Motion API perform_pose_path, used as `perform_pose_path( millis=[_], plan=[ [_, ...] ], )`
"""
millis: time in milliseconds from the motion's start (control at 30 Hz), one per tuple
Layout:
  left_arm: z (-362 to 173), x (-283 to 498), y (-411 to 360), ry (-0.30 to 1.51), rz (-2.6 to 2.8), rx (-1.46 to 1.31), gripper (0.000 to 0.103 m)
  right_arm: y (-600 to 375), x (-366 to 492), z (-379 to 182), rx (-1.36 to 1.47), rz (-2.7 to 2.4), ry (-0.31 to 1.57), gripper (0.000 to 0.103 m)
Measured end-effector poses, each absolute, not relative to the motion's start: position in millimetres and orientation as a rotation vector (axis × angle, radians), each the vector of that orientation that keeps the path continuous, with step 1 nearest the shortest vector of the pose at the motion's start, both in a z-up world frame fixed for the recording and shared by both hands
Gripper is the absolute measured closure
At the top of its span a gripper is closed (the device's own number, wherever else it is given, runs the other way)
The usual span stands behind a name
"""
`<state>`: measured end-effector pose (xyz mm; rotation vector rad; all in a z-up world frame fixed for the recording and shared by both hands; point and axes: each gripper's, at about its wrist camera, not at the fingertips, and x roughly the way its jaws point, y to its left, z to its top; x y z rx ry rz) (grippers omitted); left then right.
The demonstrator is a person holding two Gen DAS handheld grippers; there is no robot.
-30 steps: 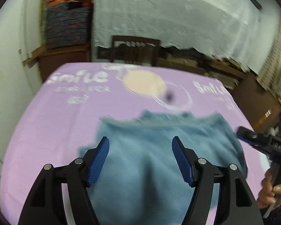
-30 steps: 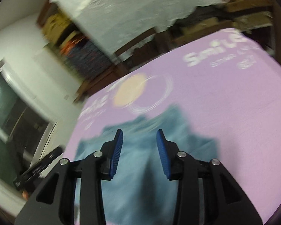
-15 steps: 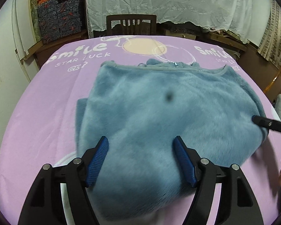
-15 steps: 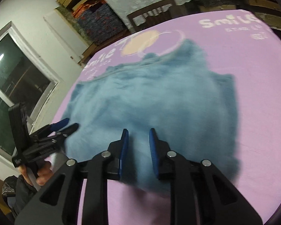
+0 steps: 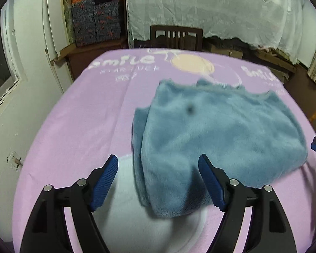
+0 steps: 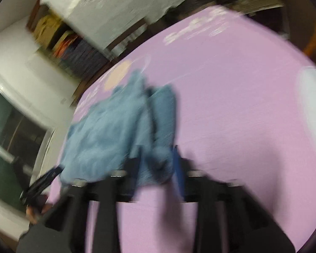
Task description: Fold large clothes
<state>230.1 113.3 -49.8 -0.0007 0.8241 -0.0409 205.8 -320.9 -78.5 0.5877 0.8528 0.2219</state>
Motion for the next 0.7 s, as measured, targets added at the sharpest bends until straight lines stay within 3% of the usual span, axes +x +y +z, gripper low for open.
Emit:
perform_pose_path(
  millis=[267,400,700],
  plan=[
    [-25,274,78,0.778,-0.083,-0.066,0.024,-278,240,-51,0.687,0.435,0.791,0.064],
    [-41,306,65,0.821,-0.101,-0.097,0.024,-233,275,-50,0.665,0.507,0.824,0.056],
    [-84,328,56,0.853,-0.053,0.032,0.022,-215,314,-89,0.64,0.507,0.933,0.06]
  ],
)
